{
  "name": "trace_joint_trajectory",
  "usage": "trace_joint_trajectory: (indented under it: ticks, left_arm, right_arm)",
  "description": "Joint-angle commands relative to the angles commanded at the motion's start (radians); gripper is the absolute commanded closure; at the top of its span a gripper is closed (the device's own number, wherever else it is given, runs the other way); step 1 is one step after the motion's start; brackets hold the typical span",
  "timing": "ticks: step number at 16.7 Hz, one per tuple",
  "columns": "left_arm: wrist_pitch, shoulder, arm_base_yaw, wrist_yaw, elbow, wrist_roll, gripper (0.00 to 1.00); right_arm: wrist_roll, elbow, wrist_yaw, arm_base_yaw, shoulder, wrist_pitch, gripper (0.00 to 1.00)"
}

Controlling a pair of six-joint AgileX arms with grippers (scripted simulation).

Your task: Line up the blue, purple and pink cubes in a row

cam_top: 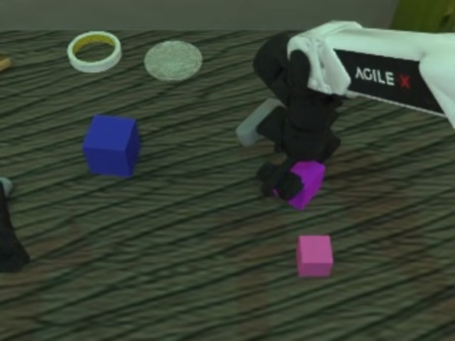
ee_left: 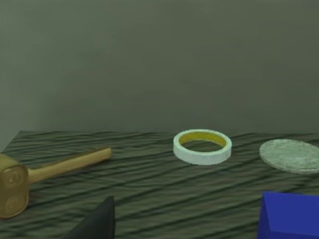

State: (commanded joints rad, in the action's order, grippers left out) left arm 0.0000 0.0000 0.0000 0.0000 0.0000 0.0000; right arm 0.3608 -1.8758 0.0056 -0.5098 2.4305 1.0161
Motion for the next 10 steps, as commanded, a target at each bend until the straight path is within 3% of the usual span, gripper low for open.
trace_joint_trajectory:
  ticks: [2, 3, 10]
  left_arm:
    - [0.0, 0.0, 0.0, 0.0, 0.0, 0.0, 0.0]
    - [0.0, 0.0, 0.0, 0.0, 0.0, 0.0, 0.0]
    - [0.0, 0.0, 0.0, 0.0, 0.0, 0.0, 0.0]
  right_arm:
    - [0.0, 0.0, 0.0, 0.0, 0.0, 0.0, 0.98]
    - [0.0, 0.0, 0.0, 0.0, 0.0, 0.0, 1.0]
    - [0.0, 0.0, 0.0, 0.0, 0.0, 0.0, 1.0]
